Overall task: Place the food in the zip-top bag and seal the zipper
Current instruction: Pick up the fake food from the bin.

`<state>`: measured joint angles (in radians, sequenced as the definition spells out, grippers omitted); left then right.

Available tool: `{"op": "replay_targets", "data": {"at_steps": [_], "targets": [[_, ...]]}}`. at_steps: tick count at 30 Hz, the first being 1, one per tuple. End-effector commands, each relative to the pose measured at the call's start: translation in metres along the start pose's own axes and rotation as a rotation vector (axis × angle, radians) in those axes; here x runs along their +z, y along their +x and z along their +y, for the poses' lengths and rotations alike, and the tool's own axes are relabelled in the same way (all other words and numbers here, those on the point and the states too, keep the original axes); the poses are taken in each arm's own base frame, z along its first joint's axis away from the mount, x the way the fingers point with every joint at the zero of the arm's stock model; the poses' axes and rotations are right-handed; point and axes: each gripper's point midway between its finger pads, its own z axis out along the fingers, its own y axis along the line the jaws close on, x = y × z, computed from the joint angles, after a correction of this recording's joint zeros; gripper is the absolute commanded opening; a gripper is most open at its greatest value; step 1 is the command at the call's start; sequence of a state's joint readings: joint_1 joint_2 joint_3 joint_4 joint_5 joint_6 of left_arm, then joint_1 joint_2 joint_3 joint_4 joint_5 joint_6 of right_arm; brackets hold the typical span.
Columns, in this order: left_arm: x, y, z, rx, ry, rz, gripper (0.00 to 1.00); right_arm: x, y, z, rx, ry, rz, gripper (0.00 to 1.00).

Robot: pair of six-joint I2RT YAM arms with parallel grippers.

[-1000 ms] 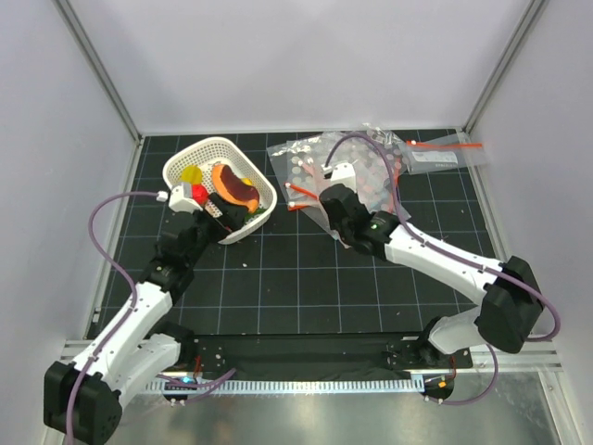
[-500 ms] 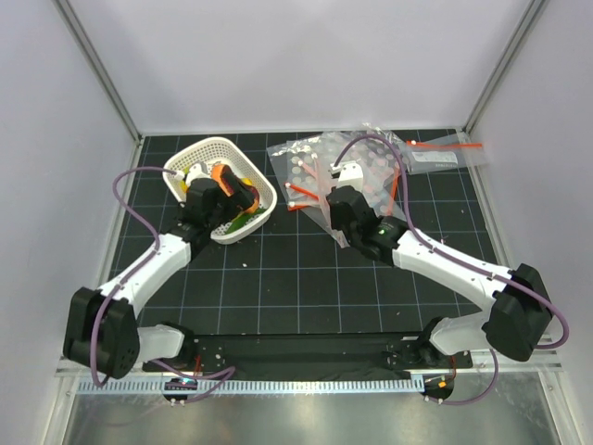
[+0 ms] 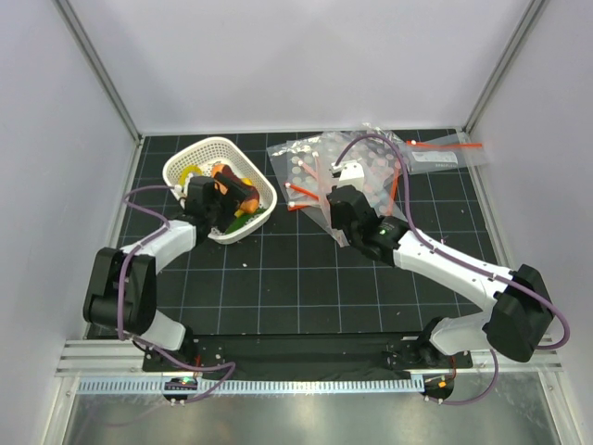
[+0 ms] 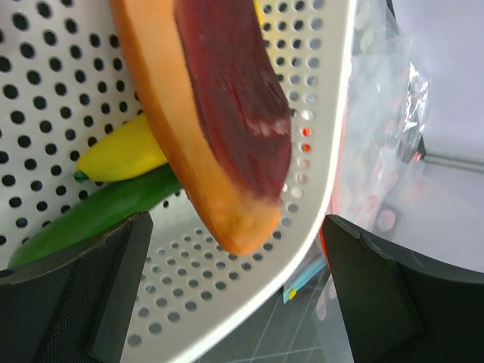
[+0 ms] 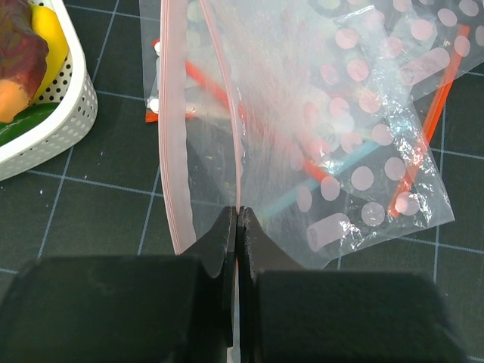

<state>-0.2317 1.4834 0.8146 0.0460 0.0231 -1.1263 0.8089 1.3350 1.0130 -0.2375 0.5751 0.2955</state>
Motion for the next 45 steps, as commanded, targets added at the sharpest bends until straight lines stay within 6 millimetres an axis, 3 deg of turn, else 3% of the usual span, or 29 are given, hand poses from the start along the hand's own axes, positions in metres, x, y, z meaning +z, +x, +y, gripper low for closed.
{"op": "replay_targets", "data": {"at_steps": [1,4,7,16,23,26,27,29,32,37,38,41,45], "targets": [[0.012,-0.008,-0.004,-0.118,0.061,0.006,1.0,-0.008,-0.024,-0.001,0.071,-0.003,-0.084,0.01],[0.019,-0.018,0.006,-0.167,0.058,-0.006,1.0,-0.009,-0.025,0.001,0.072,-0.01,-0.085,0.01],[0.024,-0.028,0.004,-0.179,0.081,-0.02,1.0,-0.008,-0.024,0.001,0.073,-0.013,-0.084,0.01],[0.05,-0.014,0.0,-0.266,0.134,0.063,0.94,-0.01,-0.026,-0.001,0.076,-0.01,-0.094,0.01],[0.049,-0.027,-0.029,-0.253,0.247,0.037,0.56,-0.008,-0.024,0.001,0.072,-0.014,-0.092,0.01],[0.05,-0.031,-0.036,-0.221,0.275,0.029,0.28,-0.007,-0.023,0.002,0.07,-0.019,-0.087,0.01],[0.048,-0.028,-0.034,-0.22,0.278,0.032,0.23,-0.007,-0.023,0.002,0.069,-0.019,-0.089,0.01],[0.042,-0.031,-0.038,-0.214,0.309,0.013,0.1,-0.008,-0.024,0.003,0.071,-0.023,-0.092,0.01],[0.03,-0.032,-0.039,-0.205,0.322,-0.006,0.0,-0.009,-0.024,0.002,0.071,-0.022,-0.092,0.01],[0.002,-0.033,-0.043,-0.15,0.339,-0.06,0.0,-0.01,-0.026,0.003,0.075,-0.036,-0.094,0.01],[-0.013,-0.037,-0.054,-0.133,0.369,-0.08,0.0,-0.011,-0.025,0.003,0.073,-0.037,-0.094,0.01],[-0.033,-0.034,-0.054,-0.086,0.36,-0.104,0.0,-0.012,-0.026,0.005,0.074,-0.051,-0.097,0.01],[-0.082,-0.032,-0.079,-0.007,0.437,-0.142,0.0,-0.014,-0.028,0.007,0.073,-0.072,-0.098,0.01]]}}
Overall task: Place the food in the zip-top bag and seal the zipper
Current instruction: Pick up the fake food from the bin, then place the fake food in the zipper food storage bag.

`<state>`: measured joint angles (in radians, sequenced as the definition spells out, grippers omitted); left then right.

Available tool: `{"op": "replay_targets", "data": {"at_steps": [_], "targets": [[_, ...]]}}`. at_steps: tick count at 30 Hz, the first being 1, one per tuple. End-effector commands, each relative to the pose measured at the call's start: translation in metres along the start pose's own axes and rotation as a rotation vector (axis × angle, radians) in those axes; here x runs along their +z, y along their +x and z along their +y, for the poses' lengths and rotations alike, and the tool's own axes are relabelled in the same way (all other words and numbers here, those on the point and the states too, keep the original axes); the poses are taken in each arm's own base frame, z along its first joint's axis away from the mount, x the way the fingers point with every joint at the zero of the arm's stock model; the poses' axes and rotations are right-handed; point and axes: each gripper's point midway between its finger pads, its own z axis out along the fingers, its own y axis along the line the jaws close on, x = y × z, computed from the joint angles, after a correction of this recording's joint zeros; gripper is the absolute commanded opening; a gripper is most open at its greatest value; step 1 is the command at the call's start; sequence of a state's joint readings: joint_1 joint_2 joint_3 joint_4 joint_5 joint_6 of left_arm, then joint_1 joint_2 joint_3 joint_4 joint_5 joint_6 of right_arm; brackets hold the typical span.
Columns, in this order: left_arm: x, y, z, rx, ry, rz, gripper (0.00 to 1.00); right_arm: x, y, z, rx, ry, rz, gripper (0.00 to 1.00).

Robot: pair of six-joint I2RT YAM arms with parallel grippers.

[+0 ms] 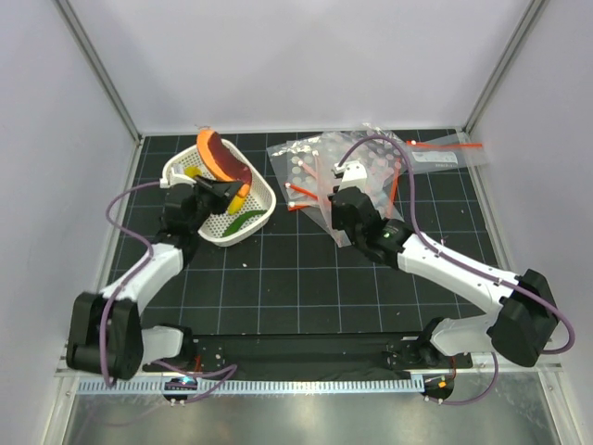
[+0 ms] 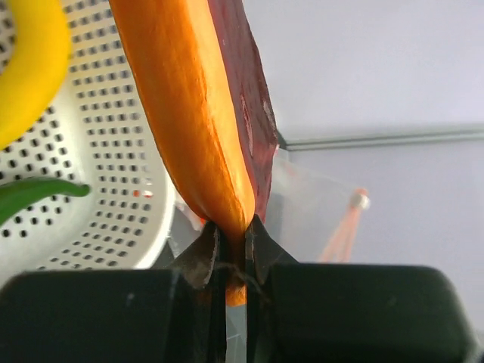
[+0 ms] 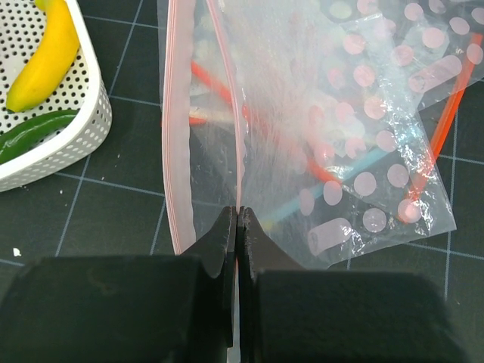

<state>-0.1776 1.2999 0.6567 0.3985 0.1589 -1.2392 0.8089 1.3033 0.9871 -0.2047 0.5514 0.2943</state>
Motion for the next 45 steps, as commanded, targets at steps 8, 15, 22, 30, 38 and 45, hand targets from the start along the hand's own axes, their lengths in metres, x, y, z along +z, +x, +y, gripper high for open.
{"op": "replay_targets", "data": {"at_steps": [8,15,22,30,38,45], "targets": [[-0.068,0.044,-0.083,0.424,0.236,-0.007,0.0,-0.017,-0.025,0.028,0.067,-0.179,-0.07,0.01],[-0.086,0.077,-0.123,0.597,0.429,0.03,0.0,-0.027,-0.028,0.037,0.106,-0.244,-0.062,0.01],[-0.097,0.106,-0.131,0.576,0.396,0.155,0.0,-0.025,-0.032,0.021,0.107,-0.16,-0.095,0.01],[-0.129,0.155,-0.116,0.579,0.402,0.401,0.0,-0.021,-0.038,-0.001,0.1,-0.058,-0.166,0.01],[-0.175,0.163,-0.089,0.56,0.364,0.544,0.0,-0.023,-0.041,0.001,0.096,-0.075,-0.188,0.01],[-0.194,0.169,-0.085,0.591,0.378,0.624,0.0,-0.017,-0.037,0.001,0.066,-0.061,-0.174,0.01]]}}
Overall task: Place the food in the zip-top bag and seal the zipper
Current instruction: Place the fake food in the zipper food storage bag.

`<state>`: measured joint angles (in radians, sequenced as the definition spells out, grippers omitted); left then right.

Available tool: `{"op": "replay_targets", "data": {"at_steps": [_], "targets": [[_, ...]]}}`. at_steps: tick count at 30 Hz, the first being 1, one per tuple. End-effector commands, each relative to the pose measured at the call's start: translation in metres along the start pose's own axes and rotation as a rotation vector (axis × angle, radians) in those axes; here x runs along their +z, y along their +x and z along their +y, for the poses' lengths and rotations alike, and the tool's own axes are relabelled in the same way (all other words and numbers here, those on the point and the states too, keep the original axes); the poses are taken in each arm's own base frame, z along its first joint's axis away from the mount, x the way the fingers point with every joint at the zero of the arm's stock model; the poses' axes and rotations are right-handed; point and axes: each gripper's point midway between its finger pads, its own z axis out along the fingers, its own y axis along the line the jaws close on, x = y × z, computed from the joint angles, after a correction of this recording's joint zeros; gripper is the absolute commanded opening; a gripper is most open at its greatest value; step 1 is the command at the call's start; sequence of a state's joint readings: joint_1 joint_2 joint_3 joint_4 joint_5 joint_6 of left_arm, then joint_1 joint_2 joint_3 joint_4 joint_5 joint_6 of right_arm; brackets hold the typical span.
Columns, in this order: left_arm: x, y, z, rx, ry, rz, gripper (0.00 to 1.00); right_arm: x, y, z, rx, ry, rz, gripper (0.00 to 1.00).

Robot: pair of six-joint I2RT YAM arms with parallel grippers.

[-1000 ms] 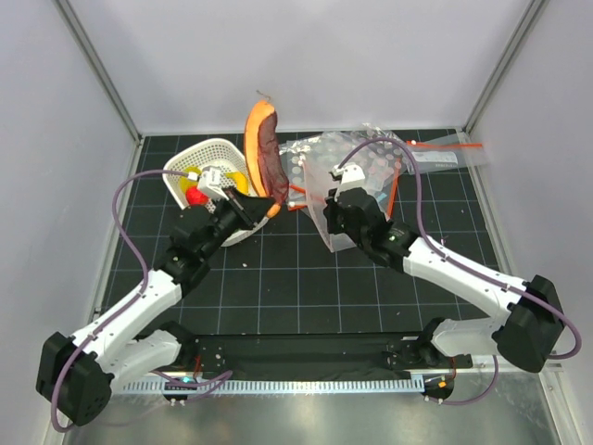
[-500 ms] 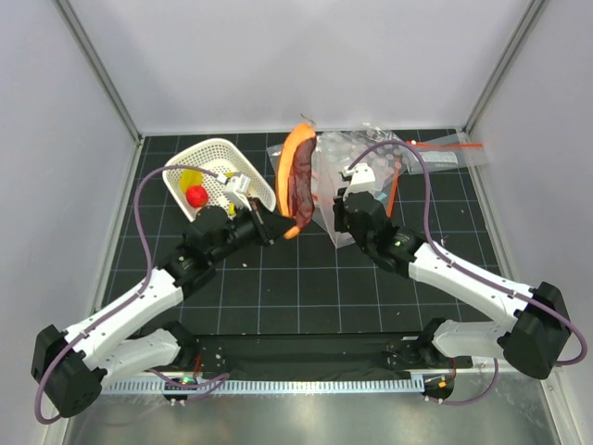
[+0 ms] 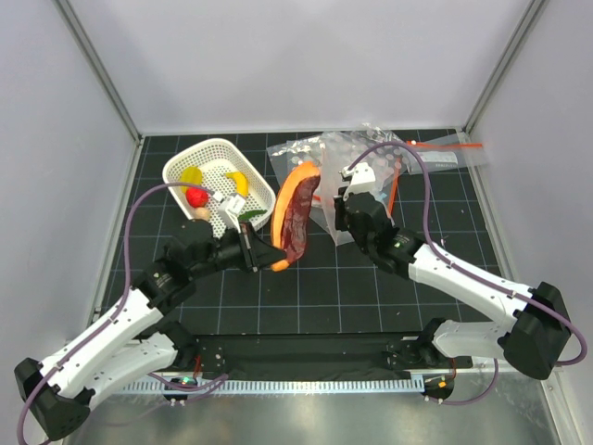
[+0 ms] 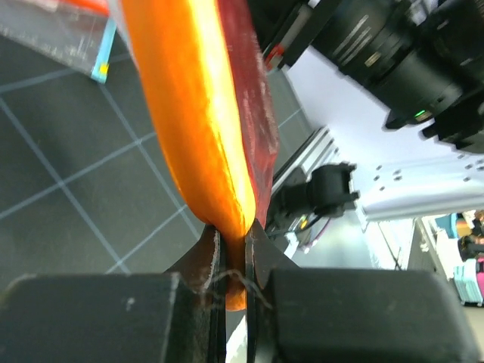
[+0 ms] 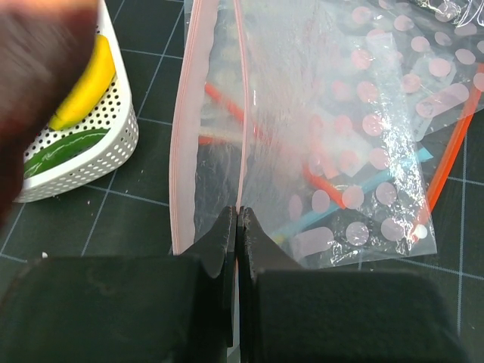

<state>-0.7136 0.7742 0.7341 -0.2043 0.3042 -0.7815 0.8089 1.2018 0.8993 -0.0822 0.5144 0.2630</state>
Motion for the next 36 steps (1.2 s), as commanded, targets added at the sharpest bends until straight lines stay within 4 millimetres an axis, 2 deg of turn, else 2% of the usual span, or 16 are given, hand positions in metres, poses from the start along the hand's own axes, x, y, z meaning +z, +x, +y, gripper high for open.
{"op": "replay_targets", "data": {"at_steps": [1,4,10,29,36], "targets": [[-0.009,0.008,-0.006,0.025,0.011,0.054,0.0,-0.001,-0.022,0.0,0.025,0.009,-0.073,0.01],[-0.008,0.015,0.002,0.016,-0.022,0.082,0.0,-0.002,-0.024,0.001,0.022,0.007,-0.076,0.01],[0.001,0.026,-0.001,0.034,-0.014,0.139,0.0,-0.002,-0.023,0.002,0.02,0.0,-0.075,0.01],[-0.001,0.013,-0.023,0.116,-0.011,0.074,0.0,0.0,-0.022,0.003,0.016,0.0,-0.062,0.01],[0.01,0.012,-0.006,0.136,-0.116,0.103,0.0,-0.003,-0.024,0.002,0.021,-0.004,-0.07,0.01]]}}
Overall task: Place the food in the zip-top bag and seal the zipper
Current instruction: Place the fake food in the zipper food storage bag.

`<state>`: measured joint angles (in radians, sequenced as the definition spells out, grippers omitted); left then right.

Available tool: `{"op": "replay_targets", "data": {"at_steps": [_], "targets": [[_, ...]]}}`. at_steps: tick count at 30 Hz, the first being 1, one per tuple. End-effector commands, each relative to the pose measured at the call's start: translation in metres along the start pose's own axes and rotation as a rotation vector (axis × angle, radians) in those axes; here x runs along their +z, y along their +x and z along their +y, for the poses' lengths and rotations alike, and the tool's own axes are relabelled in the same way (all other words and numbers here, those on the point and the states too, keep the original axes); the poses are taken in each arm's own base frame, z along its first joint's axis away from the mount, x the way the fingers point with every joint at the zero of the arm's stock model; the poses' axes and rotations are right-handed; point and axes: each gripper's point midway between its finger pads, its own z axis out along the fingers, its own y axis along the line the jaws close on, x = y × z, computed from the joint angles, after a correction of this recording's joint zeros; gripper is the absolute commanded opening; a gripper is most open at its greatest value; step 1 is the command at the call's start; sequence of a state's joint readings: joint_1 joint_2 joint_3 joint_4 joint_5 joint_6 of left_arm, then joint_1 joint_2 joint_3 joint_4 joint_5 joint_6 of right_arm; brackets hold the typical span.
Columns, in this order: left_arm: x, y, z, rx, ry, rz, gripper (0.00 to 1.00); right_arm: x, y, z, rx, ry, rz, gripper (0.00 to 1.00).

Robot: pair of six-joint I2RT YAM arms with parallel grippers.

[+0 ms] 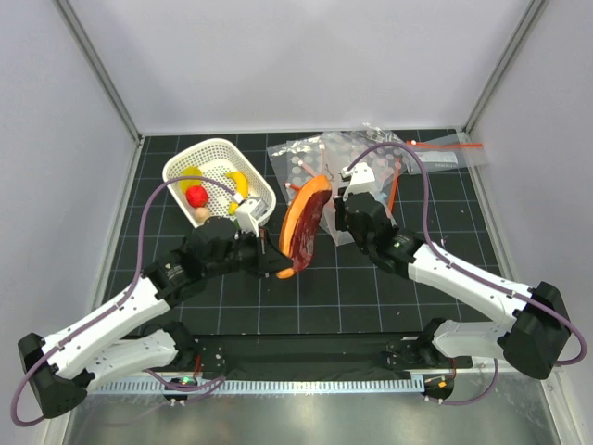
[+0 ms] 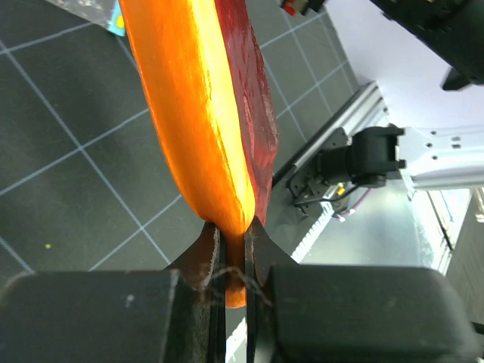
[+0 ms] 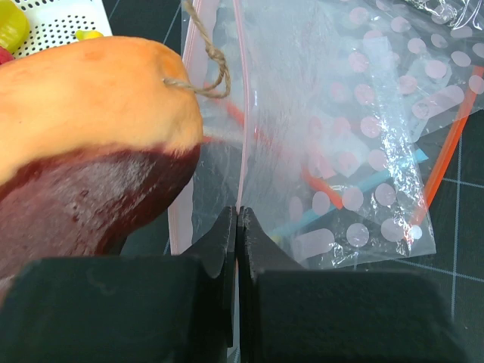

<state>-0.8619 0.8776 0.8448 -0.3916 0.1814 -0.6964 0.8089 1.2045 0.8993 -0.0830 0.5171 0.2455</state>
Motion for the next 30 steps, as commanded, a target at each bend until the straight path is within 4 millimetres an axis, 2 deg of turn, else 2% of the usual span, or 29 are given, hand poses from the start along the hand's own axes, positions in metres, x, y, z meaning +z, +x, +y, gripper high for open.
{"op": "replay_targets", "data": {"at_steps": [1,3,4,9,15,16,26,30], "targets": [[-0.001,-0.022,-0.004,0.05,-0.024,-0.056,0.0,-0.004,-0.024,0.004,0.038,-0.009,-0.071,0.01],[0.006,-0.017,0.004,0.05,-0.063,-0.021,0.0,-0.004,-0.025,0.003,0.041,-0.01,-0.073,0.01],[0.007,-0.022,0.005,0.051,-0.085,-0.029,0.0,-0.005,-0.025,0.003,0.041,-0.01,-0.072,0.01],[0.019,-0.021,0.021,0.053,-0.176,0.003,0.0,-0.008,-0.028,-0.002,0.042,0.005,-0.082,0.01],[0.029,-0.023,0.02,0.062,-0.203,0.067,0.0,-0.01,-0.028,-0.003,0.021,0.013,-0.072,0.01],[0.03,-0.028,0.016,0.063,-0.196,0.063,0.0,-0.01,-0.029,-0.003,0.015,0.015,-0.071,0.01],[0.045,-0.042,-0.002,0.041,-0.159,0.126,0.0,-0.013,-0.026,0.02,-0.054,-0.047,-0.081,0.01],[0.053,-0.052,0.004,-0.038,-0.118,0.159,0.0,-0.011,-0.024,0.025,-0.051,-0.077,-0.108,0.01]]}}
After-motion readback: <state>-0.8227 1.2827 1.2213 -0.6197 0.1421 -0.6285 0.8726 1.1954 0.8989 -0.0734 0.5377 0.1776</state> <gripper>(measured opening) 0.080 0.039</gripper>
